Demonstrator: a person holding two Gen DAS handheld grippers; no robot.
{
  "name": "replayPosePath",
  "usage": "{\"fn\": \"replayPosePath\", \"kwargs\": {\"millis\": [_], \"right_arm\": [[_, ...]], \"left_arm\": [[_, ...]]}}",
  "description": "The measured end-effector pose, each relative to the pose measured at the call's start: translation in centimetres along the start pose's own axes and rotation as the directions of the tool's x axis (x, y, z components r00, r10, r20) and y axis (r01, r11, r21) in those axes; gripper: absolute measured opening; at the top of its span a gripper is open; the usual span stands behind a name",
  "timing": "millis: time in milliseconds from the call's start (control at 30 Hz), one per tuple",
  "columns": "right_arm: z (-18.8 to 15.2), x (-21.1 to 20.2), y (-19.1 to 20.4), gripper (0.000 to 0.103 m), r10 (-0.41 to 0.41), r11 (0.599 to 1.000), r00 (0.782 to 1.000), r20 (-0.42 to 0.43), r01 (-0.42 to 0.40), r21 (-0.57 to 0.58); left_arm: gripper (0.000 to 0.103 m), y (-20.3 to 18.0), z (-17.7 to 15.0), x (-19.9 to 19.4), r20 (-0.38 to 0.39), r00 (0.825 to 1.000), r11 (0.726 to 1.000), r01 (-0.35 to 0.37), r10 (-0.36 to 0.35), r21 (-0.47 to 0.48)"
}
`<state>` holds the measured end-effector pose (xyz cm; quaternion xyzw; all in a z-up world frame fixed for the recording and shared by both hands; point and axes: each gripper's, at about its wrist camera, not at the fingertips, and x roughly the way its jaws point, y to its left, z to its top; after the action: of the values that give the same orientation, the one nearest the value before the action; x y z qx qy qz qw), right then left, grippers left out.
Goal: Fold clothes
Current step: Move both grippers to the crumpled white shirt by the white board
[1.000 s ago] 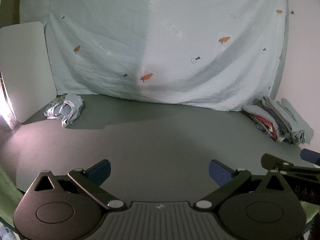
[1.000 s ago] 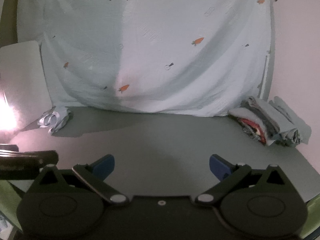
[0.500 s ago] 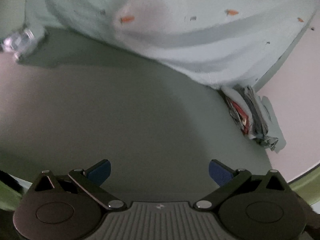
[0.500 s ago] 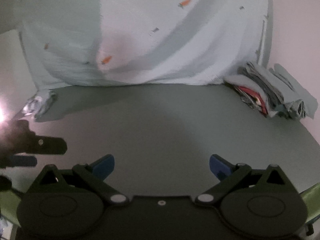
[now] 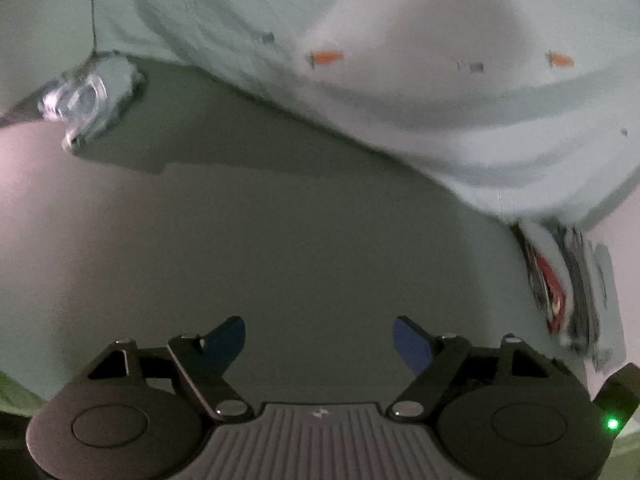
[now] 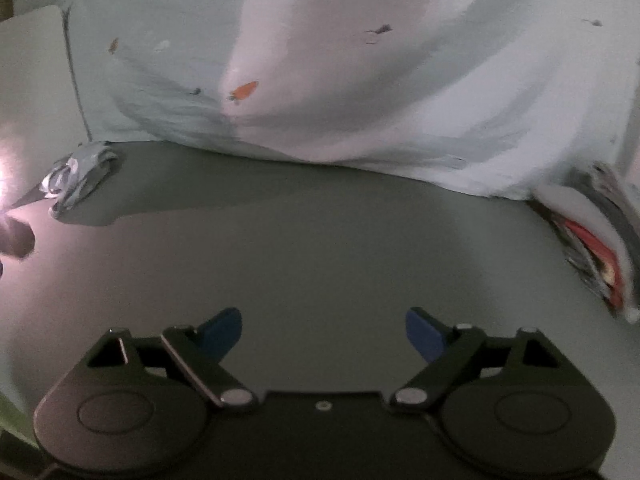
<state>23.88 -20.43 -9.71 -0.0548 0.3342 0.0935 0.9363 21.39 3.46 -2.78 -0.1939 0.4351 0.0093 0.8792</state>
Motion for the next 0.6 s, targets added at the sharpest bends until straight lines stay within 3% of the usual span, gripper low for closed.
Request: {"fn": "replayPosePath", "kwargs": {"millis": [200, 333, 400, 600], "right_arm": [[3.2, 1.7, 3.8, 0.086, 0.079, 0.994, 0.996, 0.040, -0.075, -0.083], [4.7, 2.5, 8.1, 0.082, 0.067, 0.984, 0.995, 0.078, -0.053, -0.168], [5.6, 3.2, 10.8, 0.082, 0.049, 0.982, 0.997, 0.054, -0.038, -0.187], [9.5, 7.1, 20.2, 0.082, 0.112, 0.974, 0.994, 0.001, -0.110, -0.199]], "left_arm": [[0.081, 2.8, 2.9, -0.4, 0.100, 0.992, 0.995, -0.079, 0.072, 0.064], [0.081, 7.1, 5.2, 1.1, 0.110, 0.989, 0.993, -0.105, 0.099, 0.053], [0.081, 9.7, 6.9, 1.5, 0.132, 0.985, 0.993, -0.118, 0.114, 0.028], [0.081, 20.5, 13.1, 3.6, 0.153, 0.980, 0.987, -0.111, 0.128, -0.115]]}}
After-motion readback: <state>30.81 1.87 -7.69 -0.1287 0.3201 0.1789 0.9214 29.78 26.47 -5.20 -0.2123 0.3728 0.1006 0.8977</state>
